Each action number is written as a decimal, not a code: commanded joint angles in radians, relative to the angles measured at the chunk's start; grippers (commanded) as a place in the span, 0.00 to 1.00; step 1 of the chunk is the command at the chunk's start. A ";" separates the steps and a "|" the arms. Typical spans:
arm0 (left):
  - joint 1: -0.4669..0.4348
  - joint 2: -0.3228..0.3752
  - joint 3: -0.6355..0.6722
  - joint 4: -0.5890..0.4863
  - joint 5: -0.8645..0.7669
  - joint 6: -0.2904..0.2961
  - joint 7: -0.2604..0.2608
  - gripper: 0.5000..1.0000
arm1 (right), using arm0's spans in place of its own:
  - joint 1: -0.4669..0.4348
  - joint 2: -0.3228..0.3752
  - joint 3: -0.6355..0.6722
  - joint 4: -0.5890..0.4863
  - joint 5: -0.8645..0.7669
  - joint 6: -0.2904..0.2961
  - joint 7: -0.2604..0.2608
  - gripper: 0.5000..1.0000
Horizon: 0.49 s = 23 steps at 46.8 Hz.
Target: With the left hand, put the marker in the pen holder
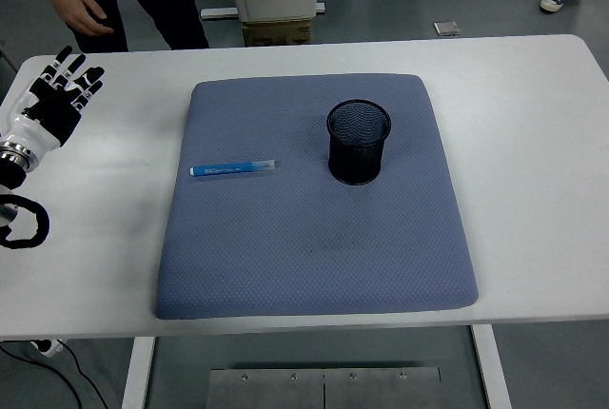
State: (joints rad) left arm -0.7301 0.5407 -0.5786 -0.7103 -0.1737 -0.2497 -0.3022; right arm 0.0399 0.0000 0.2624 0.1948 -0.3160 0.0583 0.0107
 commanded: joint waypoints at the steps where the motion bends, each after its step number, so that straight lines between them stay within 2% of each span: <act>1: 0.000 0.001 0.000 0.000 0.000 0.001 0.000 1.00 | 0.000 0.000 0.000 0.000 0.000 0.000 0.000 1.00; 23: 0.008 -0.001 -0.003 0.003 -0.004 0.007 0.000 1.00 | 0.000 0.000 0.000 0.000 0.000 0.000 0.000 1.00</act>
State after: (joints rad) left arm -0.7241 0.5414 -0.5800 -0.7085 -0.1742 -0.2454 -0.3018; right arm 0.0398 0.0000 0.2623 0.1948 -0.3160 0.0583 0.0107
